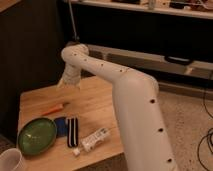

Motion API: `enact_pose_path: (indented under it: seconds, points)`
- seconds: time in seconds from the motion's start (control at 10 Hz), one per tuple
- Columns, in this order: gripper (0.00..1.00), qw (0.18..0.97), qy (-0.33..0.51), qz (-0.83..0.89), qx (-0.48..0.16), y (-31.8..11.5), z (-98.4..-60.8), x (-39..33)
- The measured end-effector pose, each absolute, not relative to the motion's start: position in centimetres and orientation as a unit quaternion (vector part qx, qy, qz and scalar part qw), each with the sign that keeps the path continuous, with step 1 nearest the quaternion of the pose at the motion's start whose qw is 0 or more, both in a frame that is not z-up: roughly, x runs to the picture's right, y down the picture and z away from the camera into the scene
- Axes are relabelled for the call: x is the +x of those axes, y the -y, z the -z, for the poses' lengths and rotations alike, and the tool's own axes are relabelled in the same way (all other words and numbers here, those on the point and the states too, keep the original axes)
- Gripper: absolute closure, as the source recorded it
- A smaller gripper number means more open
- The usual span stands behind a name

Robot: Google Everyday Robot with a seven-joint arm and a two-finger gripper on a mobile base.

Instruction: Move the arm in a circular motion

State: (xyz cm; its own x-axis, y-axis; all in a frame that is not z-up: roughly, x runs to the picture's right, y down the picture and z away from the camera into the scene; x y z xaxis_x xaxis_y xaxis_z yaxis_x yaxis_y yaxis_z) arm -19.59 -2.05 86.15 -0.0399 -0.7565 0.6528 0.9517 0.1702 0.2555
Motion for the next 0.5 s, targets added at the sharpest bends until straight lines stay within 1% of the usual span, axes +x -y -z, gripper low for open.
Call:
enact_pose_path:
  seconds: [0.2, 0.5]
  points:
    - [0.26, 0.714, 0.329, 0.598, -0.155, 3.7, -88.5, -16.1]
    - [0.26, 0.758, 0.295, 0.551, -0.186, 2.9, -89.8, -8.0]
